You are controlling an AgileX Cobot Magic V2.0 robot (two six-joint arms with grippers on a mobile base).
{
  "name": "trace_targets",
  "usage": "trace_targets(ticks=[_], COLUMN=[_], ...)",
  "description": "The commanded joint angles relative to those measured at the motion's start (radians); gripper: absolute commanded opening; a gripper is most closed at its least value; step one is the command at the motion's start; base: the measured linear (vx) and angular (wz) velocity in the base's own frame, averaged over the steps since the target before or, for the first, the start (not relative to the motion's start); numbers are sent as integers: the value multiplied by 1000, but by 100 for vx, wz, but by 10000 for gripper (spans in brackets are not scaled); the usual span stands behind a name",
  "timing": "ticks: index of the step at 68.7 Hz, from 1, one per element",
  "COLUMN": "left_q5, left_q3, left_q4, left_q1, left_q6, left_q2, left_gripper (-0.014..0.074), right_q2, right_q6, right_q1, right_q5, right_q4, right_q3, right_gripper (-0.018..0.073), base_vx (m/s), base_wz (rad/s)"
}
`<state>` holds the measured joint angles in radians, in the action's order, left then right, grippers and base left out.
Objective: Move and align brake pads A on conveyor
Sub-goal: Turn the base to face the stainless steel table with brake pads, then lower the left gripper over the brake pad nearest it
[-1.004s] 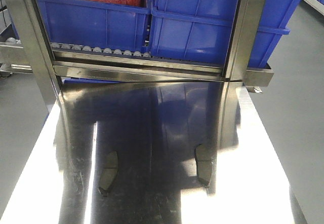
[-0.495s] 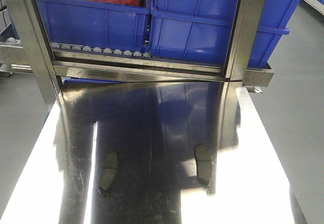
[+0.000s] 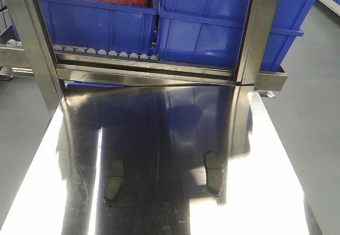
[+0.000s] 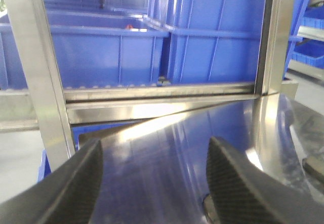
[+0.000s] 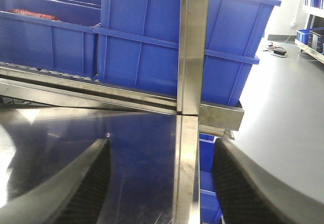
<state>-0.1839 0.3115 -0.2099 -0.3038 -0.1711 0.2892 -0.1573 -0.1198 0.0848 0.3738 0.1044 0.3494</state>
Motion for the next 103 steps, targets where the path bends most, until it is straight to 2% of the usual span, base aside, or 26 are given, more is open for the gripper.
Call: trace_targets(ticks=[1, 8, 14, 21, 28, 36, 51, 64, 71, 80, 93, 103], left_q5=[80, 47, -62, -201, -349, -435, -456, -457, -452, -456, -464, -474], left_q3=[28, 42, 108, 207, 312, 383, 460, 523, 565, 627, 702, 751], left_q4=[5, 6, 3, 3, 3, 4, 97, 170, 170, 160, 159, 160], left_q1=[-4, -4, -4, -4, -4, -4, -11, -103, -167, -216, -265, -275], left_q6=[-4, -28, -108, -158, -163, -158, -147, -100, -120, -176, -212, -233], left_q2=[11, 24, 92, 227, 379, 549, 778, 922, 995, 1103, 1231, 1311], left_gripper=[439, 436, 426, 425, 425, 425, 425, 425, 425, 425, 427, 427], right_q2=[-13, -13, -13, -13, -13, -13, -13, -13, -13, -13, -13, -13], right_q6=[-11, -11, -11, -11, -11, -11, -11, -11, -11, -11, -11, -11], right_q1=[-3, -3, -3, -3, -3, -3, -3, -3, -3, -3, -3, -3], right_q5=[-69, -69, -69, -69, -69, -69, -69, -69, -69, -69, -69, -69], right_q4=[-5, -5, -5, -5, -5, -5, -5, -5, -5, -5, -5, -5], right_q3=[28, 28, 28, 28, 28, 28, 28, 28, 28, 28, 28, 28], right_gripper=[432, 432, 432, 432, 432, 432, 432, 432, 432, 432, 432, 432], base_vx=[0, 0, 0, 0, 0, 0, 0, 0, 0, 0, 0, 0], base_wz=[0, 0, 0, 0, 0, 0, 0, 0, 0, 0, 0, 0])
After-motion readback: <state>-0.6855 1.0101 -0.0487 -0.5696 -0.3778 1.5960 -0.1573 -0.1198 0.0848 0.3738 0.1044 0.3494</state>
